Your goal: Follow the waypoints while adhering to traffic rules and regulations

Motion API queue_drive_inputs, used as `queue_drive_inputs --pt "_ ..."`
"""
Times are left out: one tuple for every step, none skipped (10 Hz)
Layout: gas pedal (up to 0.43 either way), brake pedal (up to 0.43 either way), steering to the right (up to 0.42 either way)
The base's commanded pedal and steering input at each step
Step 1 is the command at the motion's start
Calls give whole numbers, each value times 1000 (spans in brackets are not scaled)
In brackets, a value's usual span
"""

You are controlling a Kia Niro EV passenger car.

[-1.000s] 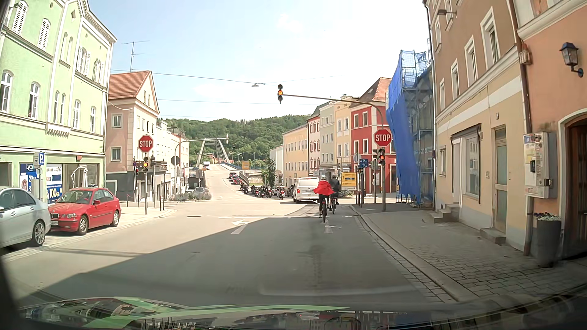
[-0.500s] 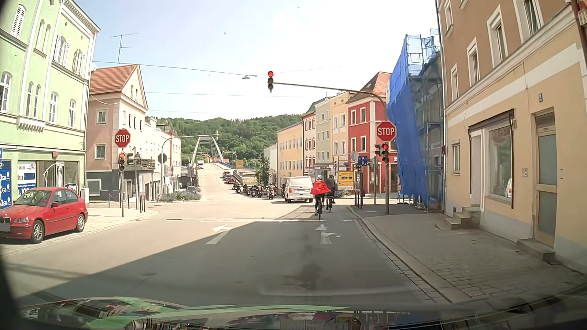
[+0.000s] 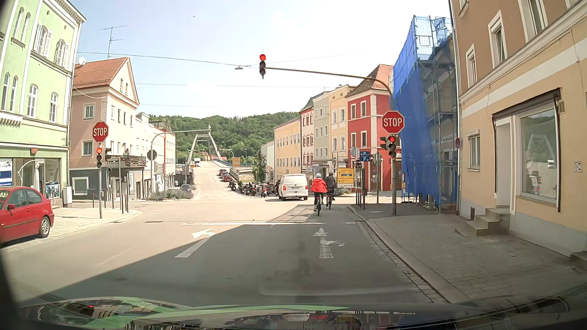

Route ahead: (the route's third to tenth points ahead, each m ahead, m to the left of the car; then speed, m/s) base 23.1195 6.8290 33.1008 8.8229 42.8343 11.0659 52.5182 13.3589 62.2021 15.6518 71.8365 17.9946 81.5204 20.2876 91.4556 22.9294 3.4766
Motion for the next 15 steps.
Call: queue_drive_inputs --pt "0 238 2" --pt "0 238 -6" --pt "0 238 -9" --pt "0 238 -9" --pt "0 238 -10" --pt "0 238 -10" --pt "0 232 -10" --pt "0 220 -10" --pt "0 201 -10" --pt "0 195 -10" --pt "0 189 -9" --pt "0 183 -9" --pt "0 177 -9" --pt "0 177 -8" --pt "0 177 -6"
